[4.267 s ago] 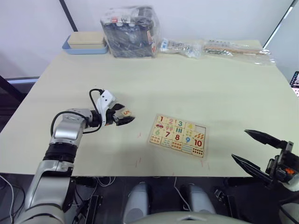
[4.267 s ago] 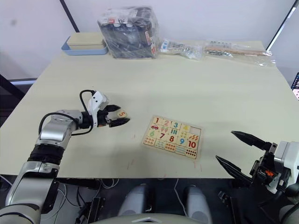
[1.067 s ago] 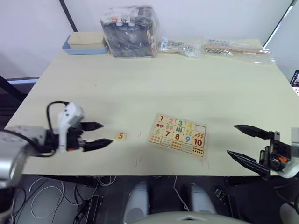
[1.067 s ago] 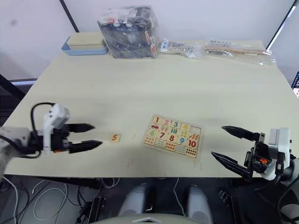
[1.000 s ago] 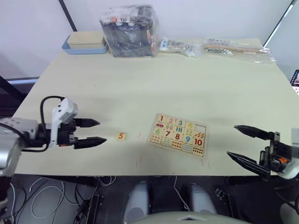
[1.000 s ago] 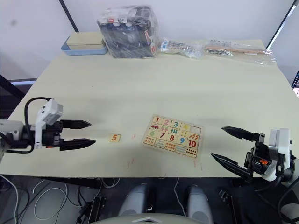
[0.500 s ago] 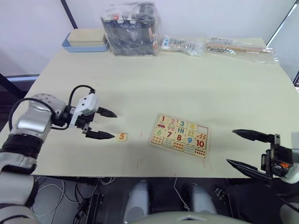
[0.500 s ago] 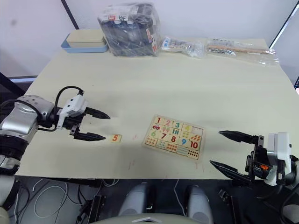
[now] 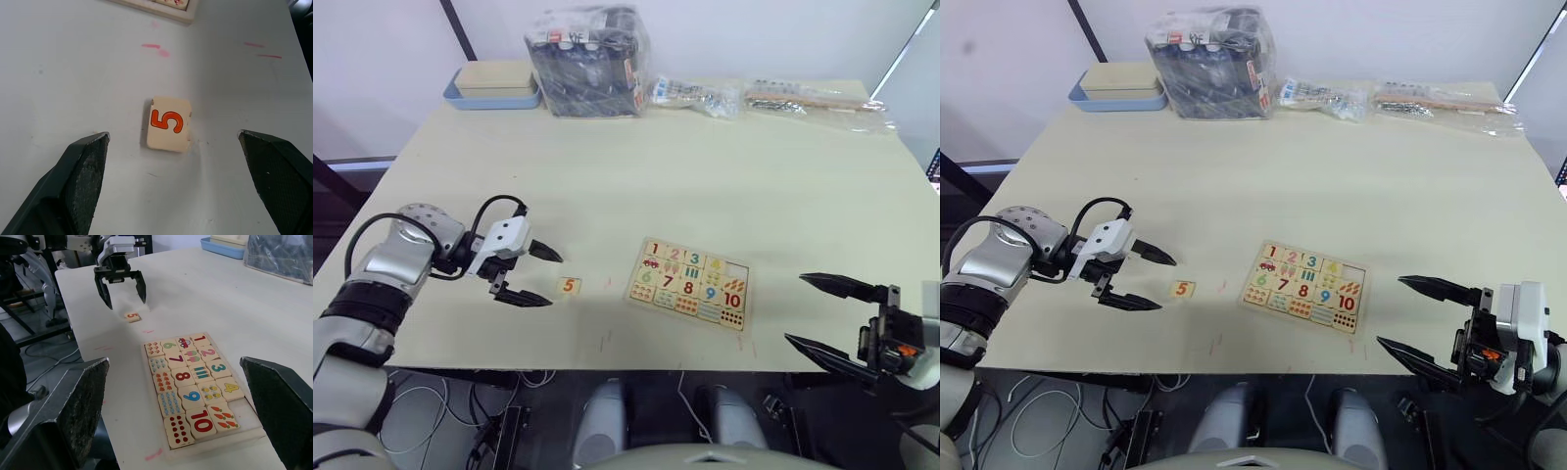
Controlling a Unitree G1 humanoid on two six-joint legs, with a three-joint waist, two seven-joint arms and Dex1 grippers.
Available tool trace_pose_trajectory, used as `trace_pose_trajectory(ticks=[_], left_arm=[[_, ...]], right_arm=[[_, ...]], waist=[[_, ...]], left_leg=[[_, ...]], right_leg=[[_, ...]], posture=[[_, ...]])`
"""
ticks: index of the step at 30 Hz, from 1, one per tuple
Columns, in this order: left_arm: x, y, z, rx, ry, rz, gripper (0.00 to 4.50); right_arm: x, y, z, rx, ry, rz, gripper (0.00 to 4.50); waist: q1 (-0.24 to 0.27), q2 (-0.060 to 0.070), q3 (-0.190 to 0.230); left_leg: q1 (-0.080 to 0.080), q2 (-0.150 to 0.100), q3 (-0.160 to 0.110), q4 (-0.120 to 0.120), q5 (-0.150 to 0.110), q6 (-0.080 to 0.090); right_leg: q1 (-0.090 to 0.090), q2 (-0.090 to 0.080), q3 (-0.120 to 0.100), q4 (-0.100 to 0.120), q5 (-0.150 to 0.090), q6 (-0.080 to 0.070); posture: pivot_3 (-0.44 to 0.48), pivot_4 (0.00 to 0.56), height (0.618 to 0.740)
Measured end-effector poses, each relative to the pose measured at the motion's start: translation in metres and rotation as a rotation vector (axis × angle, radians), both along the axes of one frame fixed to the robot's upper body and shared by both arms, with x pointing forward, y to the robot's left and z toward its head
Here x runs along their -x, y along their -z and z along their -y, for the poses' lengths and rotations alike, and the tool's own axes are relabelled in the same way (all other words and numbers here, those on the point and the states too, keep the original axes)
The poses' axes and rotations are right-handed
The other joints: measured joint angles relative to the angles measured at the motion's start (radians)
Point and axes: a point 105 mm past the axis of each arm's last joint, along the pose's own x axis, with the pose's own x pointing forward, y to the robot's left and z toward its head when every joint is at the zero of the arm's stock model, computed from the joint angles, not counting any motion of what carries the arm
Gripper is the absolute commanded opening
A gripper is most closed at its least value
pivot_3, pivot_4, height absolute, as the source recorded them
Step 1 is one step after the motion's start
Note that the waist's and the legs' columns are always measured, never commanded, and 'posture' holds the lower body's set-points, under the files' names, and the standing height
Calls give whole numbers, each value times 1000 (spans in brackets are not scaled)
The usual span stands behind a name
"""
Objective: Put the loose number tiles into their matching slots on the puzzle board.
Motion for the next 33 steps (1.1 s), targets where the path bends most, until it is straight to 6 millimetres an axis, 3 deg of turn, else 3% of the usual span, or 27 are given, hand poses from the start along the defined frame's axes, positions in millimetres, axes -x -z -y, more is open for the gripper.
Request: trace_pose_trajectory(ticks=[20, 23, 33], left_arm=[[-6, 16, 3, -29, 40, 33, 4453], [-6, 16, 3, -28, 45, 36, 3712], [-8, 18, 7, -15, 47, 33, 3712]], right_arm=[[0, 1, -2, -8, 13, -3, 4500], [1, 1, -2, -8, 13, -5, 4500], [3, 3, -3, -12, 23, -12, 4500]], waist=[[0, 0, 0], [0, 0, 0], [0, 0, 0]], left_leg=[[0, 0, 1, 2, 0, 0], [0, 0, 1, 2, 0, 0], [0, 0, 1, 3, 0, 0]], right_leg=[[1, 0, 0, 1, 1, 0], [1, 0, 0, 1, 1, 0], [1, 0, 0, 2, 1, 0]], posture=[[0, 150, 740], [0, 150, 740], [0, 150, 740]])
